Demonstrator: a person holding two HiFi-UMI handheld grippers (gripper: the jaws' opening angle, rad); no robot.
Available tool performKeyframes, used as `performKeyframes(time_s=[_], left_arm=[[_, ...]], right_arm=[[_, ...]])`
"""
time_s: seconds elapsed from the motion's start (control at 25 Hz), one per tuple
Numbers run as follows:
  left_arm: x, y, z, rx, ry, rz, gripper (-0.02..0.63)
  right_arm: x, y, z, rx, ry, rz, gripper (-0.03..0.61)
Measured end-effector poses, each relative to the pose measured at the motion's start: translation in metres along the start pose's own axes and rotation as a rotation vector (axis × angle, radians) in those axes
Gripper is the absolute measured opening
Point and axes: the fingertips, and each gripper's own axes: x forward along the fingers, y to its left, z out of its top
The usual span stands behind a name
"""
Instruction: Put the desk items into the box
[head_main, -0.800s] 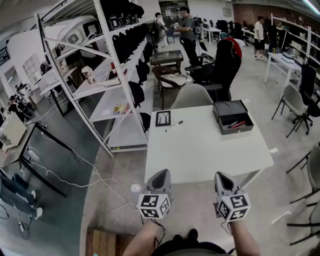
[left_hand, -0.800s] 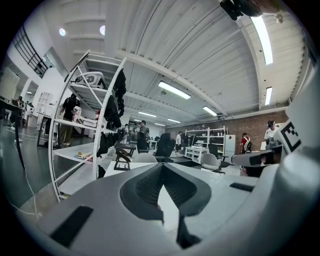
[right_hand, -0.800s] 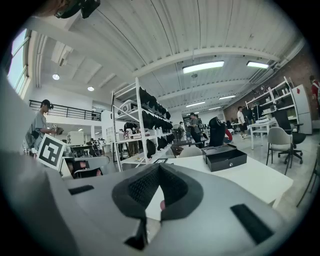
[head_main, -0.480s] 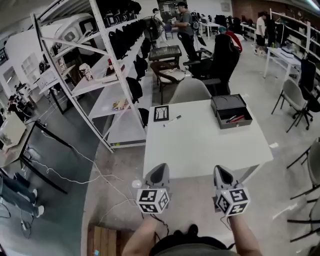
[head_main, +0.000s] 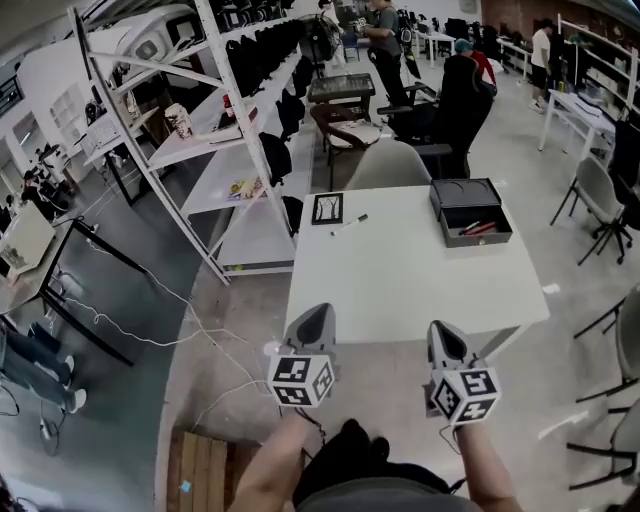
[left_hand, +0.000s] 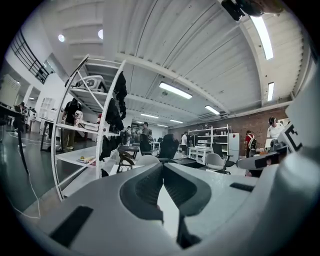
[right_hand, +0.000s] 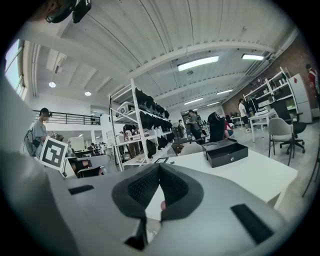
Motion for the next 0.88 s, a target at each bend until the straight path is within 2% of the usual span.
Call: performKeyframes(time_s=[0.28,0.64,0.88], left_arm=[[0.027,0.014,-0.004,-0.008,0.009,-0.014,0.008],[0.101,0.062,-0.001,-0.013,0.021,-0.033,0.094],[0.152,0.098,0.004,-0.019,0.028,-0.049,0.121]], right_arm=[[0.024,-0.005,-0.003,0.007,0.023,-0.001,0.003],[0.092,-0.023,0.016,0.001,0.020,-0.025,0.003],[0.143,-0.037,0.027,0.000,0.011,-0.067,0.003]])
